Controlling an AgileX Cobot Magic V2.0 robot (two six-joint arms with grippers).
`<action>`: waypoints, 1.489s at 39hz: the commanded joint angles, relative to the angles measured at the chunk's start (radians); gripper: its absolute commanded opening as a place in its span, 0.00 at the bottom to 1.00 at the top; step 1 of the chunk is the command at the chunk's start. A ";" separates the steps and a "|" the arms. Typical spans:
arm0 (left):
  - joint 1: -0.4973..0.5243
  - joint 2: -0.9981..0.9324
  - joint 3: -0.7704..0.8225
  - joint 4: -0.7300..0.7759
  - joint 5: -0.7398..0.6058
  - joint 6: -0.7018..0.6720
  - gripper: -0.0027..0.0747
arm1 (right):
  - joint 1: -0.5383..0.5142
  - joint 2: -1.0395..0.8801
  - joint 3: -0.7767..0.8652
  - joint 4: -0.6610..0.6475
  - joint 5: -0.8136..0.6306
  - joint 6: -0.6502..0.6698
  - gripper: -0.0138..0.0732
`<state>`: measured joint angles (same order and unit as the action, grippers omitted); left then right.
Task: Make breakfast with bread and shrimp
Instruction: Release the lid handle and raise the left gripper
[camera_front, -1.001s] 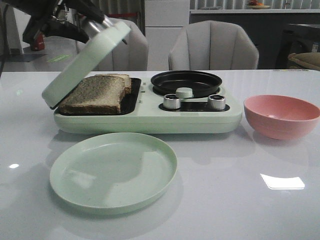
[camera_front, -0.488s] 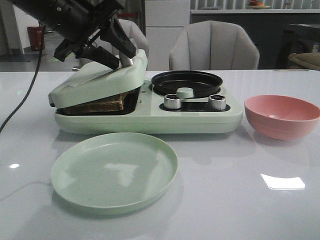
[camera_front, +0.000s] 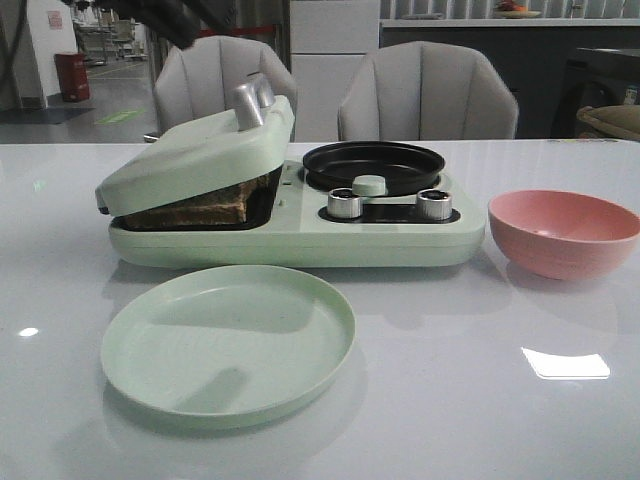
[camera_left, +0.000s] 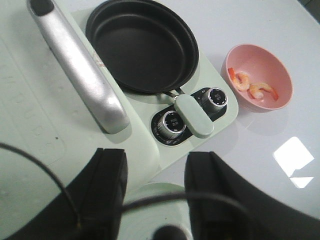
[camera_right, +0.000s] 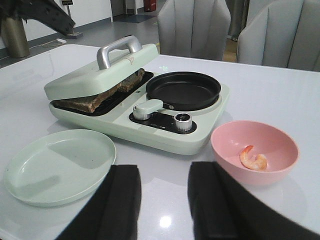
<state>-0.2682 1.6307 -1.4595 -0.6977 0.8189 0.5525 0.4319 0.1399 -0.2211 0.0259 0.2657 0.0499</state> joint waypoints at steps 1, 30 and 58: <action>0.000 -0.132 -0.032 0.100 0.007 -0.069 0.47 | -0.002 0.008 -0.029 0.003 -0.090 -0.002 0.57; 0.000 -0.819 0.282 0.522 -0.077 -0.238 0.47 | -0.002 0.008 -0.029 0.003 -0.090 -0.002 0.57; 0.009 -1.526 0.969 0.454 -0.379 -0.261 0.46 | -0.002 0.008 -0.029 0.003 -0.094 -0.002 0.57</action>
<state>-0.2601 0.1429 -0.5196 -0.2195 0.5545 0.3028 0.4319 0.1399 -0.2211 0.0276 0.2642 0.0550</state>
